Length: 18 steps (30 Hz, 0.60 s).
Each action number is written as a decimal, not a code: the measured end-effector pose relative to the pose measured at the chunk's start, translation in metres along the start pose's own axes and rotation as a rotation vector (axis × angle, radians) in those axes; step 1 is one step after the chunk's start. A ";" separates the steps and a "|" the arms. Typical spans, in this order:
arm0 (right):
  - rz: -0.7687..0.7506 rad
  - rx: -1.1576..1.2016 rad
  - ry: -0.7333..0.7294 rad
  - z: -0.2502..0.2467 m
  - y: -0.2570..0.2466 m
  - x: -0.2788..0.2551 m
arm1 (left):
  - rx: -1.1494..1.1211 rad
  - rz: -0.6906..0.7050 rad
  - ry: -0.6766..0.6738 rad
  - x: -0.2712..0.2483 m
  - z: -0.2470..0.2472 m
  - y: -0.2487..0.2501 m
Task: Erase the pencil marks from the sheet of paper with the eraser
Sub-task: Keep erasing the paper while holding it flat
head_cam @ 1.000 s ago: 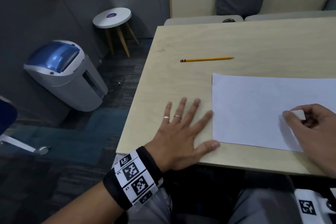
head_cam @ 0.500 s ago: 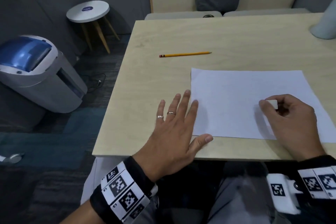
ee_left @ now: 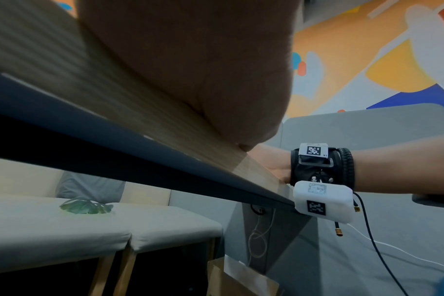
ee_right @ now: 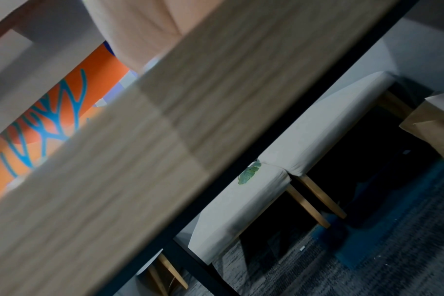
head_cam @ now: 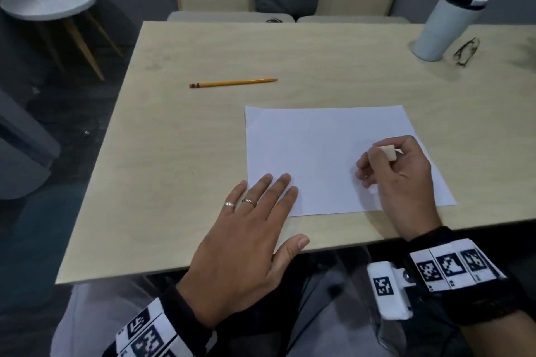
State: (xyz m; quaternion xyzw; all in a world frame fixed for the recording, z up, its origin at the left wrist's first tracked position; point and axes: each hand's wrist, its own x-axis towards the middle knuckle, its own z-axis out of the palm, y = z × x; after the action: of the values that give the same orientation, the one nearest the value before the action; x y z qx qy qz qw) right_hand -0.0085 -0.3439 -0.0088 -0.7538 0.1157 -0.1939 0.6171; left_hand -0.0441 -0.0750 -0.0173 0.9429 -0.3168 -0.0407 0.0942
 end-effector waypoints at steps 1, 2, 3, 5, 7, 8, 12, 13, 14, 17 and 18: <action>-0.016 -0.024 -0.019 0.001 0.000 0.000 | -0.005 -0.007 0.001 0.000 0.000 0.000; -0.030 -0.052 -0.040 0.001 0.002 0.000 | -0.014 -0.014 0.006 0.000 0.000 0.000; -0.039 -0.081 -0.059 0.001 0.003 0.001 | -0.023 -0.021 0.012 0.001 0.000 0.000; -0.057 -0.129 -0.086 -0.001 0.006 0.002 | -0.037 -0.031 0.028 0.003 0.000 0.001; -0.079 -0.156 -0.091 -0.001 0.005 0.002 | -0.053 -0.038 0.047 0.006 -0.001 0.002; -0.092 -0.162 -0.086 0.000 0.004 0.000 | -0.064 -0.044 0.050 0.008 -0.002 0.003; -0.180 -0.174 -0.078 0.001 -0.006 -0.009 | -0.084 -0.074 0.044 0.010 -0.003 0.005; -0.189 -0.177 -0.090 -0.001 -0.008 -0.012 | -0.086 -0.079 0.047 0.011 -0.003 0.006; -0.192 -0.187 -0.101 -0.005 -0.010 -0.015 | -0.094 -0.083 0.055 0.013 -0.004 0.006; -0.172 -0.192 -0.081 -0.018 -0.011 -0.024 | -0.154 -0.108 0.102 0.021 -0.006 0.010; -0.153 -0.174 -0.061 -0.021 -0.009 -0.026 | -0.180 -0.115 0.111 0.025 -0.006 0.011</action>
State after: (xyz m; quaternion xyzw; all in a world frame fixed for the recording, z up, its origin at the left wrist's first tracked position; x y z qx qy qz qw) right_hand -0.0416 -0.3499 -0.0002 -0.8167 0.0552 -0.2064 0.5361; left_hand -0.0297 -0.0974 -0.0102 0.9482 -0.2514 -0.0221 0.1932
